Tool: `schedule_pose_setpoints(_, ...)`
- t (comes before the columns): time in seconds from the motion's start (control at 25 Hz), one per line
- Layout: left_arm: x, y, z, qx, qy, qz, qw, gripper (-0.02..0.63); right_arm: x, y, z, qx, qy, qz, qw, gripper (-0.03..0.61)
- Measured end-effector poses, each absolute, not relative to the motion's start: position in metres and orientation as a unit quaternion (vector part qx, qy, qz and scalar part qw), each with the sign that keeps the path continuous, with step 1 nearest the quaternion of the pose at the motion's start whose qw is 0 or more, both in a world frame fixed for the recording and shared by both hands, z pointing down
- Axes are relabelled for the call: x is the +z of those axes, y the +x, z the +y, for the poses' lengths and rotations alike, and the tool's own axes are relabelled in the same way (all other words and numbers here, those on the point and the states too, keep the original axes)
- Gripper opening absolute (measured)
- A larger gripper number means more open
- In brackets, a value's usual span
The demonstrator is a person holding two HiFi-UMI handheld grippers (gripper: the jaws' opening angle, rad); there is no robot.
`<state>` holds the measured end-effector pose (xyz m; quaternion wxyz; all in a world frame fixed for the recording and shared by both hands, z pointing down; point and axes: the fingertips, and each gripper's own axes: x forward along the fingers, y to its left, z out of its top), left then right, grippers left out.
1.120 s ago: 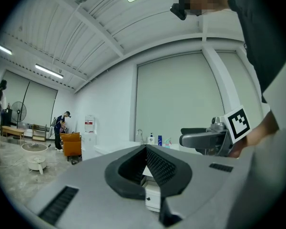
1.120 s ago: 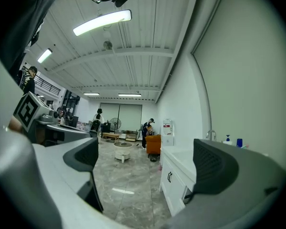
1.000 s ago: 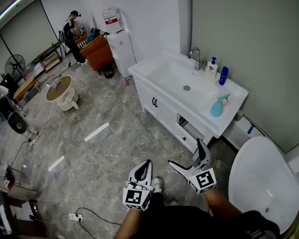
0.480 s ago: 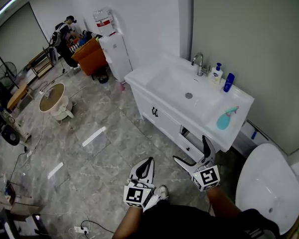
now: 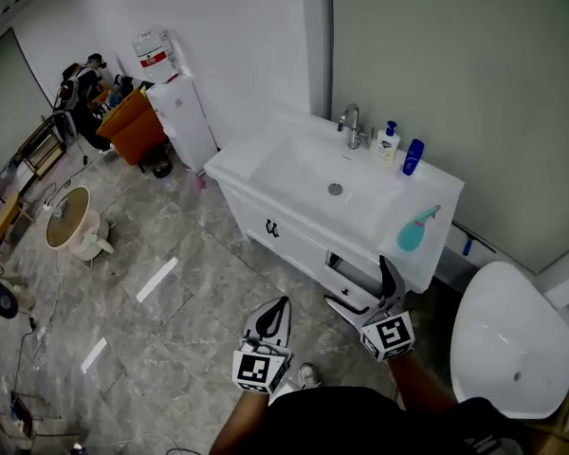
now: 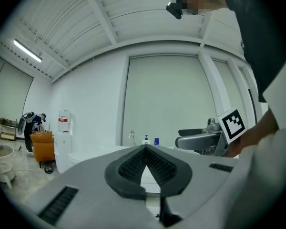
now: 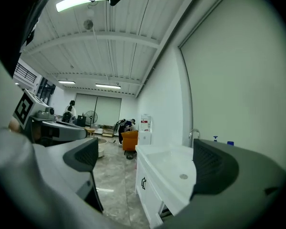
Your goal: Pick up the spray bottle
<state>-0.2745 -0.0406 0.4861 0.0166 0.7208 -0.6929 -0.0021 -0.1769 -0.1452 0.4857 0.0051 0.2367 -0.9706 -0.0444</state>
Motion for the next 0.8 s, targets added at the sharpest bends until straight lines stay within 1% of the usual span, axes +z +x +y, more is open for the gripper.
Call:
schedule_pose_setpoints(0.28, 0.493, -0.264, -0.069, -0.005, 0.761, -0.649, 0.022, -0.003, 0.494, -0.159, -0.157, -0.034, 0.288, -0.957, 0.017, 0.592)
schedule_pose_setpoints(0.44, 0.495, -0.253, -0.086, -0.011, 0.778, -0.627, 0.024, -0.003, 0.49, -0.148, -0.163, -0.06, 0.306, -0.95, 0.025, 0.592)
schedule_pose_setpoints(0.8, 0.492, -0.226, -0.155, -0.002, 0.81, -0.586, 0.021, -0.003, 0.492, -0.115, -0.223, -0.042, 0.355, -0.934, 0.023, 0.592)
